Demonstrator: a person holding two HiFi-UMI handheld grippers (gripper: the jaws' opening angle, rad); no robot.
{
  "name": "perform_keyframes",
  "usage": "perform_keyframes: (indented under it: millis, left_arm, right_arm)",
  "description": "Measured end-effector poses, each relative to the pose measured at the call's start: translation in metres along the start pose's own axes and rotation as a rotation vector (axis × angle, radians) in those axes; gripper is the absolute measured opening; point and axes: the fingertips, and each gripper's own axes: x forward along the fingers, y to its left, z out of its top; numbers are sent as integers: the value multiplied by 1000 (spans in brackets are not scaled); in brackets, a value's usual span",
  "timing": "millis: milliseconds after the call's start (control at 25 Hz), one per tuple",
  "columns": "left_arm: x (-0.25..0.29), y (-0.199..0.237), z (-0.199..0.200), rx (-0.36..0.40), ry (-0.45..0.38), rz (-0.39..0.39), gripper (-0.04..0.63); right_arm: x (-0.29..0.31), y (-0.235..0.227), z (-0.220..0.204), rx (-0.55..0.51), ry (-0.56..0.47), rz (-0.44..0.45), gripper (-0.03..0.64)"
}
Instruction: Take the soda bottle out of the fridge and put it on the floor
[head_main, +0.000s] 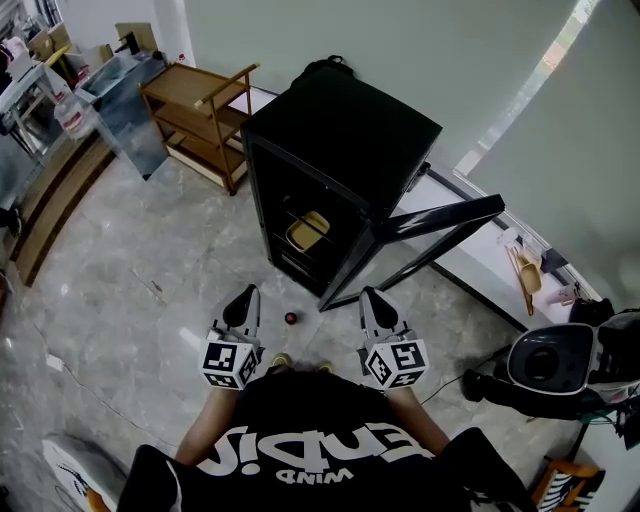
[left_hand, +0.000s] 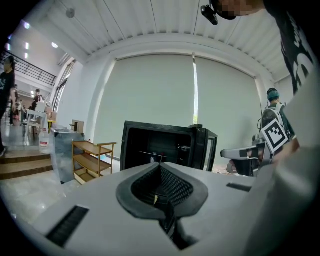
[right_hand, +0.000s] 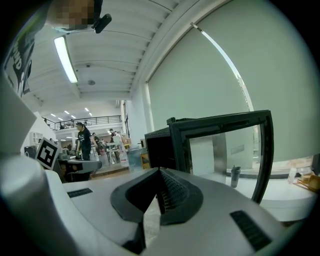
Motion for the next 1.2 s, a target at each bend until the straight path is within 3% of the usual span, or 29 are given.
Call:
perform_keyframes:
  millis: [1200]
  left_arm:
    - [-13, -9, -9, -49, -11, 6, 6]
  right_arm:
    - [-11, 15, -16, -8, 12, -30, 23]
